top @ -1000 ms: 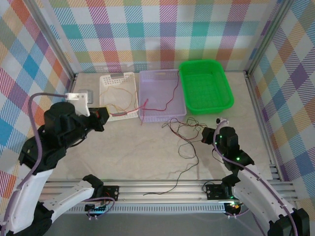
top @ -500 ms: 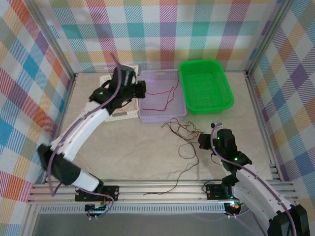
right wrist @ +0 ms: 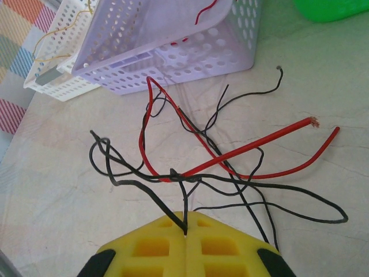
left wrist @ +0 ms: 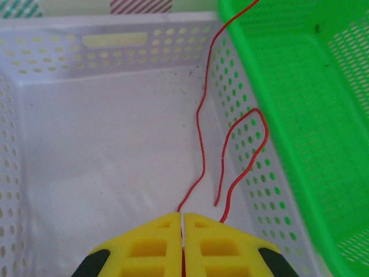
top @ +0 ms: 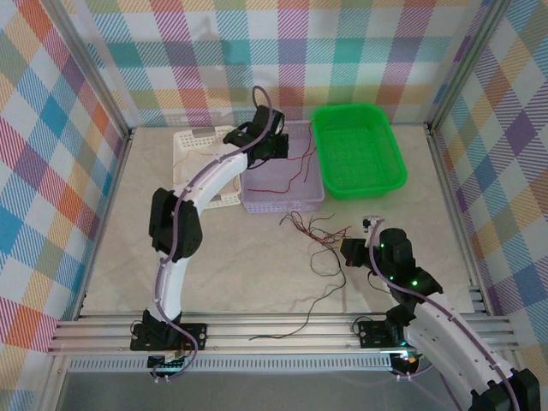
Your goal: Untangle the cables
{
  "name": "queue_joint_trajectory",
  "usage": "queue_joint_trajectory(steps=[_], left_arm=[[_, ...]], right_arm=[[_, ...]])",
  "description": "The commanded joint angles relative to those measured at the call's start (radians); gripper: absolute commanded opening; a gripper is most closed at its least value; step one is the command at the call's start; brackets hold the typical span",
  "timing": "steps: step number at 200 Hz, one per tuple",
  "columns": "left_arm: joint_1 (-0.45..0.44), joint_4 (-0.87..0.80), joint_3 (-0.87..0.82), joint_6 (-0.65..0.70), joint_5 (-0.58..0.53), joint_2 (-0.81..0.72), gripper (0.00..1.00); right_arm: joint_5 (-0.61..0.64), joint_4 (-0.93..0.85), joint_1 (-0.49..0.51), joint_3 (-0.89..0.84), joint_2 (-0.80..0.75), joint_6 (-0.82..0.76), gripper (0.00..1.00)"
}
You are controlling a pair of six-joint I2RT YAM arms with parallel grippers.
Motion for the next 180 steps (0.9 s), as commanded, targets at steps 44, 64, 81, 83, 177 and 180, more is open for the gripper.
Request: queue_joint_trajectory(steps=[44,64,81,83,177,180], left_arm=[[0.018,-0.107,0.078,0.016,-0.058,0.095,0.0],[0.021,-0.118,0.08,0.023,-0.044,0.098,0.18],[0.021,-0.122,0.078,0.025,-0.028,0.087,0.36],[0.021,-0.123,0.078,0.025,-0.025,0.086,0.37],[0.04,-0.193,0.15,0.042,0.019,0.006,0.69],[0.041,-0.198,0.152,0.038,0.016,0.003,0.69]], right_arm=[[-0.035,-0.024,0.011,-0.015,-0.028,-0.019,0.0],[-0.037,-0.024,0.014,-0.015,-0.025,-0.02,0.0],[-0.036,-0.025,0.013,-0.015,-0.024,-0.017,0.0],[-0.035,-0.025,0.013,-0.015,-0.025,-0.018,0.0],[-0.031,-0.061,0.016,-0.017,-0.064,-0.006,0.0],[-0.031,-0.062,0.016,-0.017,-0.064,-0.006,0.0]])
